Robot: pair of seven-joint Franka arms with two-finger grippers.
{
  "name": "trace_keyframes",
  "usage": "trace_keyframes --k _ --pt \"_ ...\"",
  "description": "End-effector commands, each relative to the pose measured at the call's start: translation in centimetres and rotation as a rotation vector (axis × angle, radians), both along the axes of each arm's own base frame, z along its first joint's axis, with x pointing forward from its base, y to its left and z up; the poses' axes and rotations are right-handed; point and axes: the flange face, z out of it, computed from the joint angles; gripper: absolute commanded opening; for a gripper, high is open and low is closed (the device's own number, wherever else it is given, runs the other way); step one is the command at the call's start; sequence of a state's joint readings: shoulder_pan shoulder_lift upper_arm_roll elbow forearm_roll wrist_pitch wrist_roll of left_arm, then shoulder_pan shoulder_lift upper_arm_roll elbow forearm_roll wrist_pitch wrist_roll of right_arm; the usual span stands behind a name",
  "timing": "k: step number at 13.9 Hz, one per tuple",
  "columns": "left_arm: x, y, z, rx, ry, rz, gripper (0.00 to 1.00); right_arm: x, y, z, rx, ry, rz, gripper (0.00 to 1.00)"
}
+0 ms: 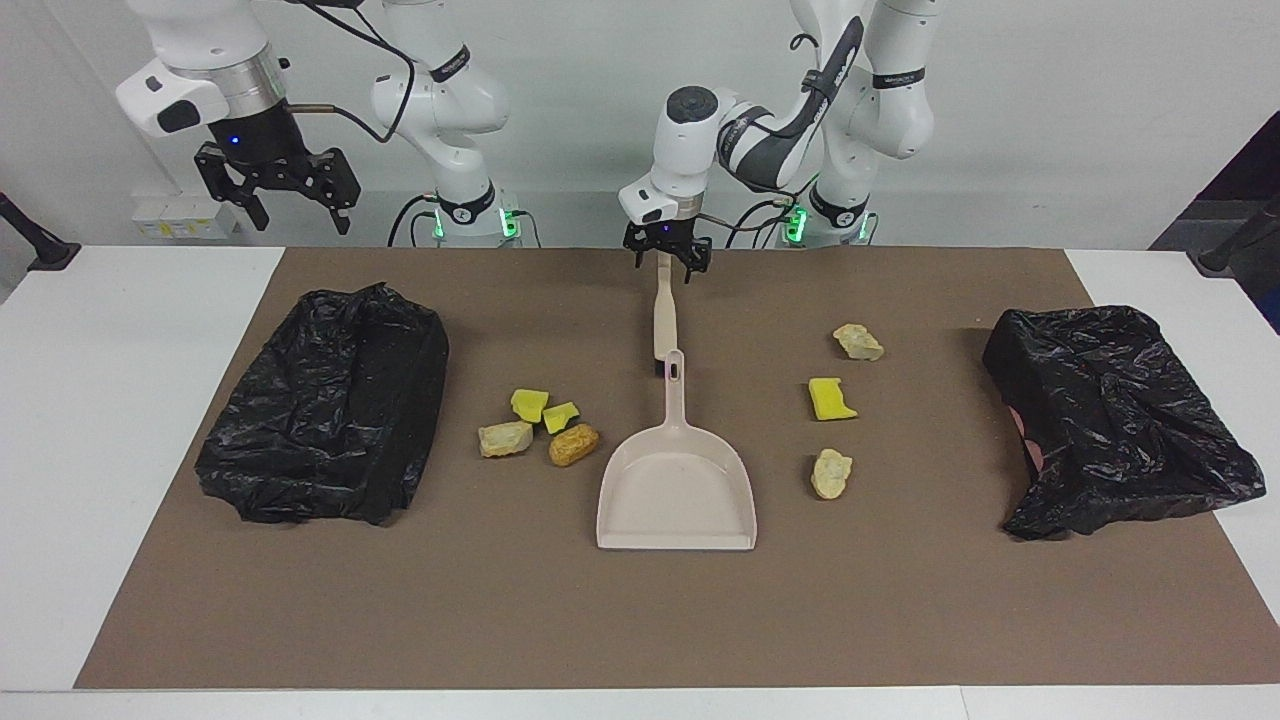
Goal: Sweep and dump trash in bin
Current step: 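Reach the left gripper down and grasp the wooden brush handle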
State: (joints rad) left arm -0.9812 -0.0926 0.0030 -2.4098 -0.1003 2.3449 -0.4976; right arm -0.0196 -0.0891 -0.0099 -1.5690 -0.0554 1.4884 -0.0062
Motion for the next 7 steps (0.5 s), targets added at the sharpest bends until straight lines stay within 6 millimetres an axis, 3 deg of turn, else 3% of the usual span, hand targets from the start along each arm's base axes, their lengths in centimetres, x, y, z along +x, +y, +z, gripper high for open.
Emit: trace_keyframes --k 1,5,7 --pt "-0.37 0.63 -0.06 -0.013 0.005 0.001 0.75 -0.91 -0.02 0.03 0.013 -0.007 0.013 1.0" --pt "-0.51 0.59 -0.34 -0.007 0.007 -0.002 0.61 -1.24 -0.01 -0.2 0.014 -0.002 0.013 1.0" --pt "-0.63 0.64 -0.41 -0.005 0.01 0.006 0.61 -1.26 -0.1 -0.21 0.014 0.0 0.011 1.0"
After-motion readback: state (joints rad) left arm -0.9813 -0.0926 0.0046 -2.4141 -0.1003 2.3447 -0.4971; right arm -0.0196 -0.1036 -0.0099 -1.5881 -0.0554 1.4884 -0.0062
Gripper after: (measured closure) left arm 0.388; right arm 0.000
